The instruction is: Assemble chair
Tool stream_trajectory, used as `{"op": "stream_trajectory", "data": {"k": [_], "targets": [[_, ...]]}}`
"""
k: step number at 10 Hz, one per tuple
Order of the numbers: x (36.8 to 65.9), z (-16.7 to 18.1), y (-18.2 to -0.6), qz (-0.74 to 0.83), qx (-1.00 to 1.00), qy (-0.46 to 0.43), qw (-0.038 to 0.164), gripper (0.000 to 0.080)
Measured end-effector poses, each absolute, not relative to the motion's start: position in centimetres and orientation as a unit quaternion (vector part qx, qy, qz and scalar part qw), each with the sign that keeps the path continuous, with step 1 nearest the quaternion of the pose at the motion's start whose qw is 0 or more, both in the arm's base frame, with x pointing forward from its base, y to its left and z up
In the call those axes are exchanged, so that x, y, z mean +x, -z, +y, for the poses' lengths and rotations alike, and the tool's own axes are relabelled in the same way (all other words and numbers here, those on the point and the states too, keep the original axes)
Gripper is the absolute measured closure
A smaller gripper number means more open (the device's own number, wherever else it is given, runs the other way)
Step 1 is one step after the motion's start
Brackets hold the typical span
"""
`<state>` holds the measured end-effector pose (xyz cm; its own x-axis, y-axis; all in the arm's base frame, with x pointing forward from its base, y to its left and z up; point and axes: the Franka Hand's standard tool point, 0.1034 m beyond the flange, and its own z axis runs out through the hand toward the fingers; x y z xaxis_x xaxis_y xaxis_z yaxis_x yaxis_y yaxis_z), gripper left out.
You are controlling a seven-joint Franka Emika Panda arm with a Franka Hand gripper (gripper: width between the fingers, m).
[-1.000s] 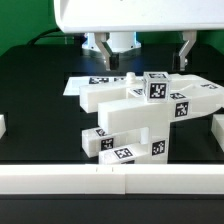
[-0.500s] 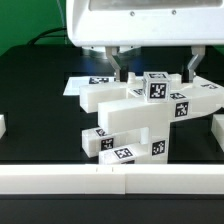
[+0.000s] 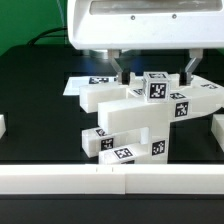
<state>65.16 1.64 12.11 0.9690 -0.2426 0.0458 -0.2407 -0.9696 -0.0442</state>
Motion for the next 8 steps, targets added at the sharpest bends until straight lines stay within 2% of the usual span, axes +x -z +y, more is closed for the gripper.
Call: {"op": "stream_trajectory", "data": {"k": [1,2,8], "targets": [[65.16,1.64,-12.11,0.127,-0.991,0.025,0.019,0.0423],[65.17,1.60,-12.12,0.128,-0.991,0.025,0.019,0.0517],[65.16,1.62,-12.11,0.322,-0.946,0.021,0.025,0.0517]]}}
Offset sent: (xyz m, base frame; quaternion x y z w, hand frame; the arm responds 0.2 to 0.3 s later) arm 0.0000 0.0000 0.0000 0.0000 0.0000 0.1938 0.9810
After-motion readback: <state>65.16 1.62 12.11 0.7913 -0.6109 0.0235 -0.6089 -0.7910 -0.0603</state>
